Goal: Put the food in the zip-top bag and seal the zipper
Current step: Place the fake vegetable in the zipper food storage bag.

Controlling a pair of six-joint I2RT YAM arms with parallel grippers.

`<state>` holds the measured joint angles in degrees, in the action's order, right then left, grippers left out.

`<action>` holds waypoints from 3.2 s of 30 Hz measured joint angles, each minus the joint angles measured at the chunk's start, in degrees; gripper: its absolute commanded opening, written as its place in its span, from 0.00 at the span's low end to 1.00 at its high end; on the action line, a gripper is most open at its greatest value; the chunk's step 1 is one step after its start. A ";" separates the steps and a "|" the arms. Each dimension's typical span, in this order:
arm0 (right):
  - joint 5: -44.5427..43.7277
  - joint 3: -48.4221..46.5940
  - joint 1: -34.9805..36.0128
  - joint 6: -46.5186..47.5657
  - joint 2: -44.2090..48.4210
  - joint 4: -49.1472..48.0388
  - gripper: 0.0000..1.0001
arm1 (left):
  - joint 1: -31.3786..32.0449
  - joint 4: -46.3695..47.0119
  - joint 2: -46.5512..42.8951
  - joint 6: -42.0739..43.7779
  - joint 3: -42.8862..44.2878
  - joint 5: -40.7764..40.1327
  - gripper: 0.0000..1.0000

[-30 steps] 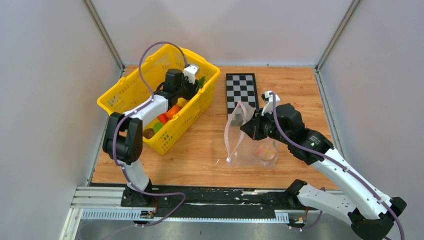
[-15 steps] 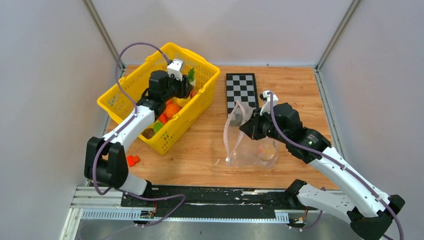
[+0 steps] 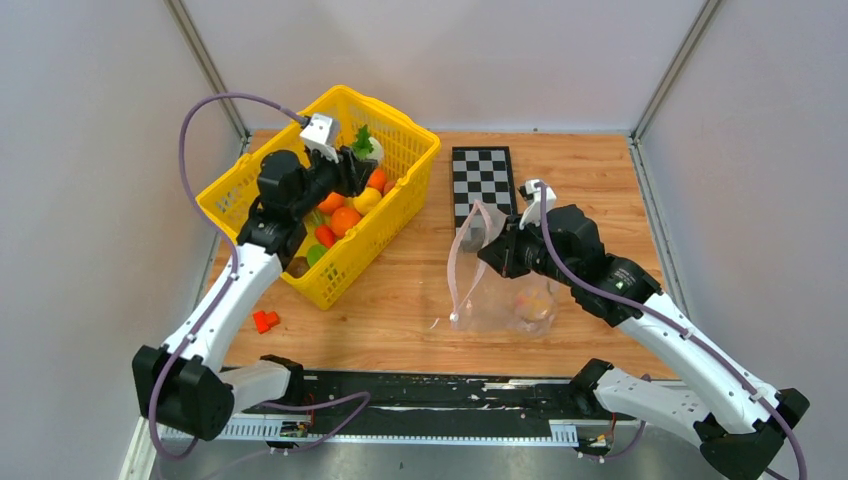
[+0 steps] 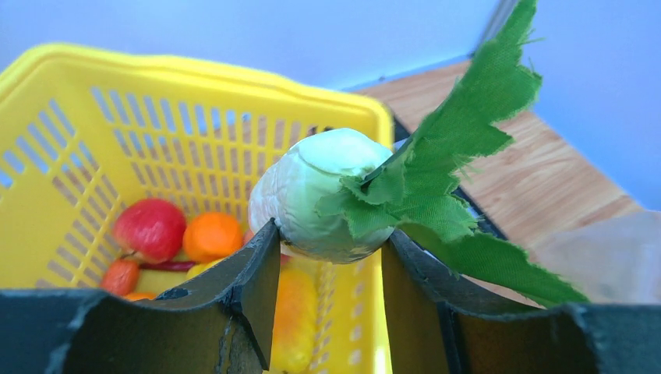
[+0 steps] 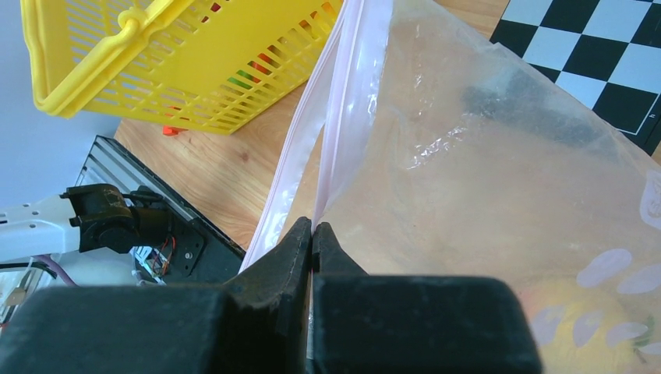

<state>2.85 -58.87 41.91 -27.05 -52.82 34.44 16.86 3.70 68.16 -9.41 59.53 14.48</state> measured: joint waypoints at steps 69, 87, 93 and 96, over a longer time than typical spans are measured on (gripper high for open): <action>4.31 2.62 -0.22 -5.44 3.30 -7.61 0.00 | 20.15 35.23 -7.28 -30.01 -24.96 26.88 0.46; 6.93 2.58 -0.22 -6.75 4.04 -9.03 0.00 | 28.44 14.97 -5.53 -15.21 -16.31 17.11 0.81; 6.03 2.60 -0.22 -6.99 4.70 -8.98 0.00 | 28.55 7.58 -5.57 -10.78 -14.27 12.72 0.83; 5.40 2.60 -0.22 -7.04 5.20 -8.96 0.00 | 28.55 4.48 -5.73 -9.31 -13.88 10.97 0.83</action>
<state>8.25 -56.27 41.69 -34.09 -47.62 25.47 45.41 8.19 62.43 -18.72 45.65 25.45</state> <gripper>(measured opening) 0.015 0.825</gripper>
